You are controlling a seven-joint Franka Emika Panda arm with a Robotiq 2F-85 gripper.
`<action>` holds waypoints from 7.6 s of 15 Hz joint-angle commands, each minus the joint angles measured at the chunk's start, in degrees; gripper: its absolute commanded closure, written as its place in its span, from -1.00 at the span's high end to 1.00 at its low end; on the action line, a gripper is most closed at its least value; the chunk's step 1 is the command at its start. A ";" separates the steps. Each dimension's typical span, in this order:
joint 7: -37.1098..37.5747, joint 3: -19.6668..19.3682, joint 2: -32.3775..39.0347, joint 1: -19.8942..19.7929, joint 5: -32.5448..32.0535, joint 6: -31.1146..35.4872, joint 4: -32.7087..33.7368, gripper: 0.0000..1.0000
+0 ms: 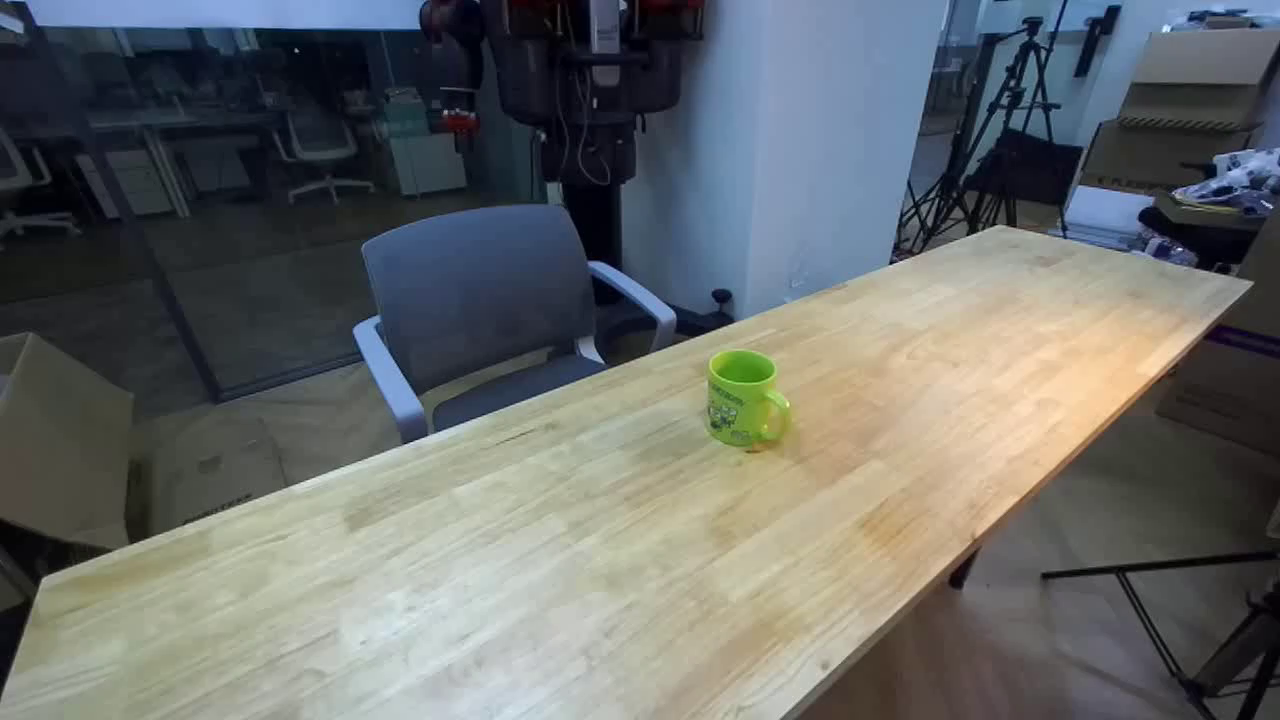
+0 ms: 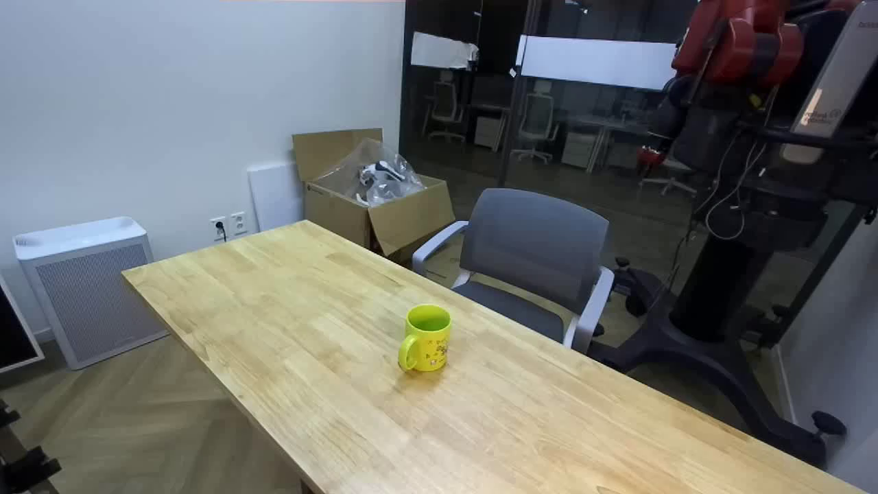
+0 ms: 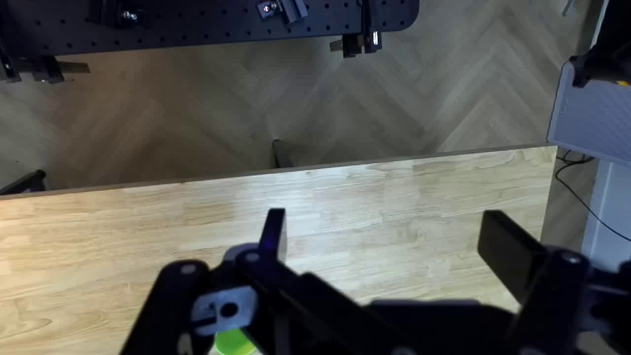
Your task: Move the yellow mug forward
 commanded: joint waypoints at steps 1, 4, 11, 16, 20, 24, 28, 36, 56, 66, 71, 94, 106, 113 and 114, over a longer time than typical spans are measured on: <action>-0.76 0.69 0.03 -1.21 0.59 -0.23 0.21 1.00; -0.77 0.68 -0.06 -1.21 0.59 -0.17 0.23 1.00; -0.77 0.68 -0.07 -1.21 0.59 -0.15 0.23 1.00; -1.86 2.76 1.62 -4.03 -5.47 9.44 -0.98 1.00; -4.12 1.85 9.28 -8.00 -16.29 21.12 -1.77 1.00; -6.21 0.93 19.14 -9.45 -24.13 30.63 -1.63 1.00; -5.61 0.36 21.03 -8.79 -26.32 34.27 -3.05 1.00; -27.18 -7.89 27.76 -4.15 -24.91 39.91 -0.54 1.00; -42.04 -11.40 69.58 -7.80 -2.17 43.34 27.32 1.00; -33.69 -5.77 88.34 -10.94 -9.42 40.65 42.55 1.00; -32.61 -5.45 91.87 -10.59 -11.61 40.32 45.48 1.00; -31.23 -3.85 110.23 -9.67 -17.82 34.14 68.44 1.00; -31.97 -1.58 113.98 -9.19 -16.89 29.57 74.34 -0.50; -32.77 -0.02 113.70 -8.56 -16.69 24.88 74.70 -0.95; -33.06 -0.24 112.66 -8.89 -16.94 27.36 72.10 -0.96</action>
